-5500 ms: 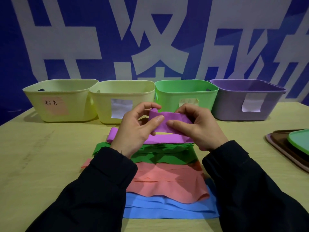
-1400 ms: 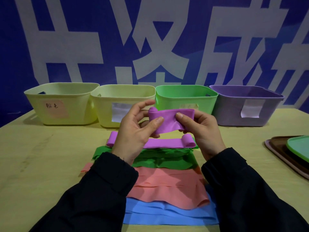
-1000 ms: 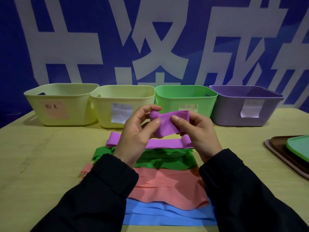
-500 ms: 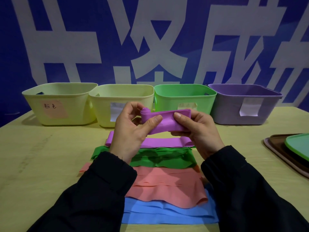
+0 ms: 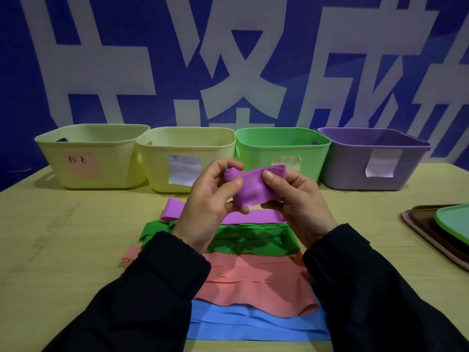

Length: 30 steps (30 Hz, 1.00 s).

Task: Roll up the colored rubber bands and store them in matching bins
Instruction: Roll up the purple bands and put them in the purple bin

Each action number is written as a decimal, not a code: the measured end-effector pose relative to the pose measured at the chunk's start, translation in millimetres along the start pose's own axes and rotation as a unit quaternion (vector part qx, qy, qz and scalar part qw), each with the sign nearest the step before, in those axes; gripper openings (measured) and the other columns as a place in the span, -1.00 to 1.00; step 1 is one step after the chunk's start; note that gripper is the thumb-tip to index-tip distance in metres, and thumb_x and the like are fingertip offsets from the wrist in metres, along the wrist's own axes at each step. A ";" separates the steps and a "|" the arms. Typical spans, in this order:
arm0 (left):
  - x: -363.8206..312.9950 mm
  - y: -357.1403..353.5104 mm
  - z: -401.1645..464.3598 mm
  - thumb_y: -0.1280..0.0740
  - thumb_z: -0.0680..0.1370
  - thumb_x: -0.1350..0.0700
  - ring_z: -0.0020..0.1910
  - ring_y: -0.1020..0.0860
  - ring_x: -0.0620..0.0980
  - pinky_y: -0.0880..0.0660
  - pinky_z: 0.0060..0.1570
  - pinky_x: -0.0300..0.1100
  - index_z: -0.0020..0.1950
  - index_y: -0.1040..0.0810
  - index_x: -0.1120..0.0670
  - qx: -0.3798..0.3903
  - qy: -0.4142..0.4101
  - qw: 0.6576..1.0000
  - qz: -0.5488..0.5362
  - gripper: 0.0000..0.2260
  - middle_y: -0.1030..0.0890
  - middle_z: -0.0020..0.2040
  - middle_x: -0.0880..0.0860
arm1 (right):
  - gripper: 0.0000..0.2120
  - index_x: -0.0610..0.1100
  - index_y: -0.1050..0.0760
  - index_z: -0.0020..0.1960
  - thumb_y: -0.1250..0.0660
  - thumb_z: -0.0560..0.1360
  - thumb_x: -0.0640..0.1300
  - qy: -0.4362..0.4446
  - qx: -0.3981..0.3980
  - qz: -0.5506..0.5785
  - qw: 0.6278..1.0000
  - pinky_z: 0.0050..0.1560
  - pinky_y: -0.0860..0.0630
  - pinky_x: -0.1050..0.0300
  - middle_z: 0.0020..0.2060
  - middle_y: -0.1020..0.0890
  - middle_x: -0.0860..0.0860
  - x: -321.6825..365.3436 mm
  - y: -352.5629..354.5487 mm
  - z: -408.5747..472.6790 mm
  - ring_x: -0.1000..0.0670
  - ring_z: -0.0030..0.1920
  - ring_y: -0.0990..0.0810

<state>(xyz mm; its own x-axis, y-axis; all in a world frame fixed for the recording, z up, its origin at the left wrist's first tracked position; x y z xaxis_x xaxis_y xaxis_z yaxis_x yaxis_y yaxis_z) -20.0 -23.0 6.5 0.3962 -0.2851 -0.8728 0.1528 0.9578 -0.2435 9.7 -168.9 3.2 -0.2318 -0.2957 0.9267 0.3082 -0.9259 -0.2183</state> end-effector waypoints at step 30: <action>-9.2 11.5 2.4 -0.45 0.42 0.08 -0.30 -0.55 -0.13 -0.48 -0.43 -0.27 0.08 -0.54 0.06 -0.077 -0.049 0.993 0.070 -0.73 -0.68 -0.17 -0.10 | -0.91 -0.14 -0.72 -0.12 -0.47 0.39 -0.23 0.011 0.055 0.012 0.998 -0.21 -0.58 0.24 -0.24 -0.70 -0.06 1.8 0.1 2.1 0.04 -0.30 -0.59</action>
<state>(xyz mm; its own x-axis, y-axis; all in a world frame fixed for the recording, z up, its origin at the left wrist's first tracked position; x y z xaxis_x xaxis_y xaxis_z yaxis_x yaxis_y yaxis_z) -19.7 -9.4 12.7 0.4907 -0.1427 -0.8595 -0.0481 0.9805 -0.1903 11.2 -169.0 5.5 -0.2421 -0.3239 0.9146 0.4132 -0.8873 -0.2048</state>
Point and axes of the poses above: each hand's wrist, its own z-axis towards the middle knuckle, its own y-axis out of the back of the hand, x = y × z, the point moved 6 cm from there along z, towards the middle knuckle
